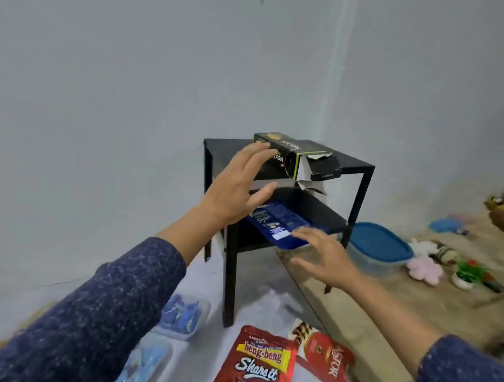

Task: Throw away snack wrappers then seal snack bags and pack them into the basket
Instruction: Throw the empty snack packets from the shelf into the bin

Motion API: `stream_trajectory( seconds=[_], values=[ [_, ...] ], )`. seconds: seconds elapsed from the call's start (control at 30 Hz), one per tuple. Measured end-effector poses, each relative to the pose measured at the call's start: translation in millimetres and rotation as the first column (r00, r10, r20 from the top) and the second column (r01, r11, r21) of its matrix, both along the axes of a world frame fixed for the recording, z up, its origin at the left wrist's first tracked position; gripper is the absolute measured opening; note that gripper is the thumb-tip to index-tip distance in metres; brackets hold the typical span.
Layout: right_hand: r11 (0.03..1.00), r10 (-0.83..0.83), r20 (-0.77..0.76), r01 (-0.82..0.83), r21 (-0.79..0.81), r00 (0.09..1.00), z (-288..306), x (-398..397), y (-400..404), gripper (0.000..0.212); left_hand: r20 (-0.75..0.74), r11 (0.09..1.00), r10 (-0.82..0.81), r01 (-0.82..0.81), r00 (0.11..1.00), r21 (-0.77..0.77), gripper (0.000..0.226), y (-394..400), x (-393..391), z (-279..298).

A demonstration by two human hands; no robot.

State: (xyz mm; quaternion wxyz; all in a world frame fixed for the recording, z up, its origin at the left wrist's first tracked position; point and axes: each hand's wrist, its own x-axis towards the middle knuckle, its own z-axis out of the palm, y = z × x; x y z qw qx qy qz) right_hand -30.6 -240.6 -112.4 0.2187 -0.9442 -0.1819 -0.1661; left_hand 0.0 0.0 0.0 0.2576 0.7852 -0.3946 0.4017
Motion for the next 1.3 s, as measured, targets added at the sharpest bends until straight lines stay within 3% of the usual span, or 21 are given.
stream_trajectory(
  seconds=[0.1, 0.27, 0.5, 0.67, 0.97, 1.1, 1.3],
  values=[
    [0.981, 0.192, 0.005, -0.191, -0.022, 0.981, 2, 16, -27, 0.057, 0.038, 0.998, 0.06, -0.059, 0.997, -0.021, 0.059, -30, 1, -2],
    [0.888, 0.43, -0.058, -0.434, -0.15, 0.901, 1, 39, -39, 0.046, 0.192, 0.962, 0.153, -0.19, 0.97, 0.194, 0.046, -64, 5, 3],
    [0.795, 0.56, -0.168, -0.583, -0.166, 0.811, -4, 64, -24, 0.034, 0.095, 0.902, 0.289, -0.304, 0.953, 0.305, 0.026, -76, 10, 22],
    [0.779, 0.562, -0.195, -0.593, -0.201, 0.804, -7, 83, -18, 0.026, 0.02, 0.874, 0.399, -0.387, 0.917, 0.293, 0.032, -82, 9, 29],
    [0.819, 0.543, -0.233, -0.57, -0.067, 0.807, 7, 101, -16, 0.046, -0.07, 0.877, 0.456, -0.435, 0.887, 0.203, 0.034, -85, 13, 28],
    [0.849, 0.522, -0.211, -0.528, 0.032, 0.827, 15, 96, -19, 0.044, -0.14, 0.892, 0.45, -0.439, 0.882, 0.106, 0.036, -85, 4, 30],
    [0.884, 0.464, -0.145, -0.446, 0.142, 0.874, 26, 60, -17, 0.036, -0.102, 0.898, 0.439, -0.438, 0.893, 0.025, 0.025, -73, -31, 32]
  ],
)
